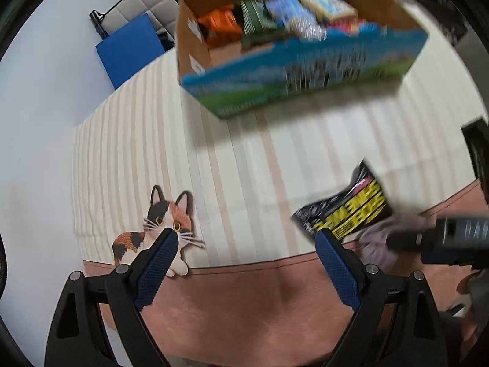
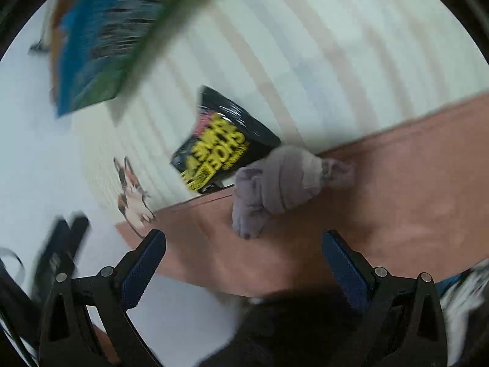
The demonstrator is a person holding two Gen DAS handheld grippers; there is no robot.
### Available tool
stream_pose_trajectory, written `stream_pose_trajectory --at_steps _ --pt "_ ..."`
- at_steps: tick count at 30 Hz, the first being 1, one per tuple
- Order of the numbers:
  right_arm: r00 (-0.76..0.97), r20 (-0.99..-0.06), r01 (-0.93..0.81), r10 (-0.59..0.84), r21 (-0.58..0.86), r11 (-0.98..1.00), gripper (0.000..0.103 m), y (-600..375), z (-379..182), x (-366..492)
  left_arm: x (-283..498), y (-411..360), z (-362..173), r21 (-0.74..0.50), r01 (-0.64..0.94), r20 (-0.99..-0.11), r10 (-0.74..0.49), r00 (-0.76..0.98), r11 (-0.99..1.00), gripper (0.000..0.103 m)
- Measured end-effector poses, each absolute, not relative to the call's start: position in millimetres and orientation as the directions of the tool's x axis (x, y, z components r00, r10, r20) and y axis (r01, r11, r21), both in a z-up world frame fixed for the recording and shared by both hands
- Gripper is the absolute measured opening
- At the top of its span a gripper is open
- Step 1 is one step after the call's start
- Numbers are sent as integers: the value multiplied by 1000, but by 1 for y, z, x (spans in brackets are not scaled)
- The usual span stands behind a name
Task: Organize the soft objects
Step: 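Grasp the SHOE SHINE WIPE pack with left tool while right tool grasps lilac cloth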
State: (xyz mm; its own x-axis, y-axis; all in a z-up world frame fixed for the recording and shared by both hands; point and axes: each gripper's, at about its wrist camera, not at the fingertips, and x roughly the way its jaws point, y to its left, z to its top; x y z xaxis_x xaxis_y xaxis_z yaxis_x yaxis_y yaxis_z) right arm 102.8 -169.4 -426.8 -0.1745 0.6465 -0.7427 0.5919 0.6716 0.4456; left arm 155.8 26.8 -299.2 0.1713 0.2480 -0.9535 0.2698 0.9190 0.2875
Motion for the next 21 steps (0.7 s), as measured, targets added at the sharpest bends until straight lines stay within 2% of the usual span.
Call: stream_pose_trajectory --at_steps 3,4,6,7,8,11,14,17,21 --pt "-166 -728 643 665 431 633 102 -164 -448 101 152 23 -317 310 301 -949 273 159 902 92" --pt "-164 -736 647 657 423 635 99 -163 -452 101 153 22 -322 307 317 -950 271 152 897 92" --pt "-171 -753 635 635 409 655 88 -159 -456 101 154 18 -331 311 343 -950 277 145 887 92" --pt "-176 -763 628 622 399 668 75 -156 -458 100 155 15 -337 302 361 -953 271 136 882 92" --pt "-182 -774 620 607 389 682 68 -156 -458 99 156 12 -341 296 377 -955 268 126 878 92" --pt "-191 -799 584 570 374 720 51 -161 -454 96 158 -2 -356 256 450 -966 249 77 855 92" --pt "-210 -846 478 490 348 807 46 -167 -443 95 158 -19 -378 208 518 -969 246 -5 830 92" --pt "-198 -918 342 344 264 902 46 -175 -426 90 155 -37 -400 211 584 -958 284 -34 784 92" --pt "-208 -955 215 213 168 962 46 -182 -414 84 157 -60 -426 211 649 -946 320 -53 731 92"
